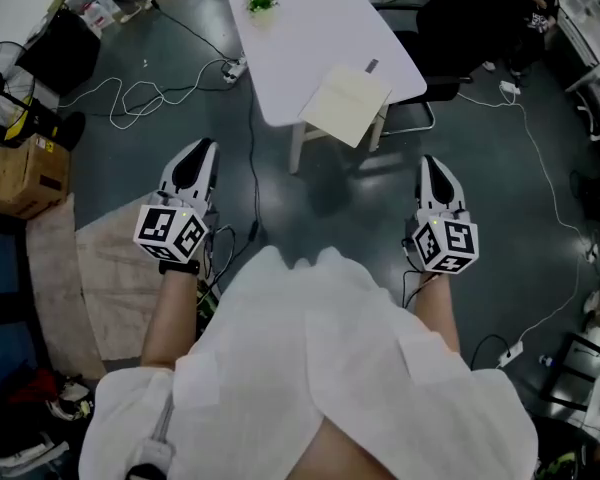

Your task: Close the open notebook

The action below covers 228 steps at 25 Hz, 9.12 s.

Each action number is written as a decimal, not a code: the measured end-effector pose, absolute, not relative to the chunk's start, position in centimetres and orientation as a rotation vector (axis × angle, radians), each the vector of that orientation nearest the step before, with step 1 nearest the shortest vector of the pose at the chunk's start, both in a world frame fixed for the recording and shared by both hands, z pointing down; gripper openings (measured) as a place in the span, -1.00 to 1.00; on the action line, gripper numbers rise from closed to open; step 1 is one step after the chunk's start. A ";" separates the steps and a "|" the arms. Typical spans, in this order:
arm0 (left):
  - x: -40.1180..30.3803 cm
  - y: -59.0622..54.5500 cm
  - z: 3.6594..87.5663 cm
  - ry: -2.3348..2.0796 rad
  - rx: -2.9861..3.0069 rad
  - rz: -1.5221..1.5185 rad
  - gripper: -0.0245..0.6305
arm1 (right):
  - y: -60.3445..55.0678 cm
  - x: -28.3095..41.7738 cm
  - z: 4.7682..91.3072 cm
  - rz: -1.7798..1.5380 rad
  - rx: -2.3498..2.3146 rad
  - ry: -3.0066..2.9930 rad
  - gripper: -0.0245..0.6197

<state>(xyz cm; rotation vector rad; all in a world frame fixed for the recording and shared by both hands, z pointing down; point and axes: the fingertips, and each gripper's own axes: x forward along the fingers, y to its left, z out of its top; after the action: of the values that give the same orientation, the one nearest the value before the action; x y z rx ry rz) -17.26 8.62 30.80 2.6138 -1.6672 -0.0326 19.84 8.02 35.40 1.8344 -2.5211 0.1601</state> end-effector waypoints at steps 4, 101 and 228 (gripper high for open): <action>-17.7 8.3 31.3 -1.667 2.606 -0.033 -0.82 | 7.4 19.8 35.7 0.230 1.871 -2.556 -0.91; -15.2 -14.2 45.7 -1.445 2.330 0.116 -0.82 | -13.8 5.4 62.1 0.500 0.725 -2.280 -0.34; -11.0 -21.5 39.7 -1.255 2.546 0.082 -0.82 | -26.8 18.5 43.7 0.388 1.718 -2.344 -0.89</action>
<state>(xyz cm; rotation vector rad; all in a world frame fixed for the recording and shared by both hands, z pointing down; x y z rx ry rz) -11.05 -21.55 39.68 2.5461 -1.2547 0.0822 18.53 -26.76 43.70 1.7183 -2.3443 0.3880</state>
